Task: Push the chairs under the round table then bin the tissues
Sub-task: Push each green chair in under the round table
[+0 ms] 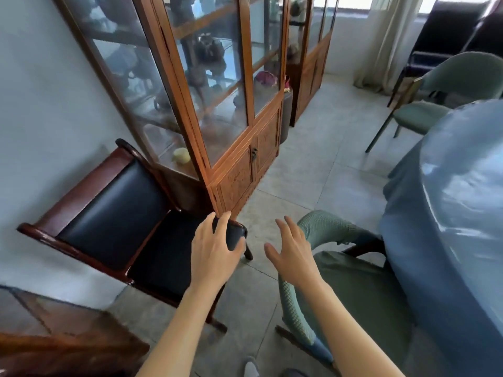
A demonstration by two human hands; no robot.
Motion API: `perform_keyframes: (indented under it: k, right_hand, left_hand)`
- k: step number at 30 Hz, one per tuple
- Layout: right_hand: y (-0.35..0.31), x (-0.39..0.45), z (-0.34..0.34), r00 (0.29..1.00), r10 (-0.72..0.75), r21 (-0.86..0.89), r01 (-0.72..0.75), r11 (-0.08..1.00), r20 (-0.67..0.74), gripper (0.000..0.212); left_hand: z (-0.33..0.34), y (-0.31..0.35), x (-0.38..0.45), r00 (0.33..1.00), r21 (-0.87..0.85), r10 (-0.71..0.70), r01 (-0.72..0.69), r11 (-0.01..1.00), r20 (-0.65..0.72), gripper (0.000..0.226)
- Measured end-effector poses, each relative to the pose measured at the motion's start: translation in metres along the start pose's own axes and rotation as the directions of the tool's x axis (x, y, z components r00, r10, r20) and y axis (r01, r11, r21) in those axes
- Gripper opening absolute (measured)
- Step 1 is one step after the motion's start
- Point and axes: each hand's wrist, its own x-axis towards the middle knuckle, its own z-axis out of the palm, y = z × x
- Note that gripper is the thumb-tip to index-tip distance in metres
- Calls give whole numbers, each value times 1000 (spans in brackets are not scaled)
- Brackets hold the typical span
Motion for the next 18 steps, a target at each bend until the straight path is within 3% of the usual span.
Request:
perform_keyframes:
  k: [8,14,18]
  right_hand:
    - [53,50,-18,976,205,25,-204,979,-74,68]
    - [106,50,-30,903,413,147,-395,907,-122,71]
    - [125,39,-31,790,598,394,-512,764,-134,68]
  left_hand:
    - [55,36,79,973,-73,188,-179,981,135,67]
    - [104,85,116,901,-140,321,-292,946,291,68]
    - [131,119,133,846,-372,333,-176,911,416,65]
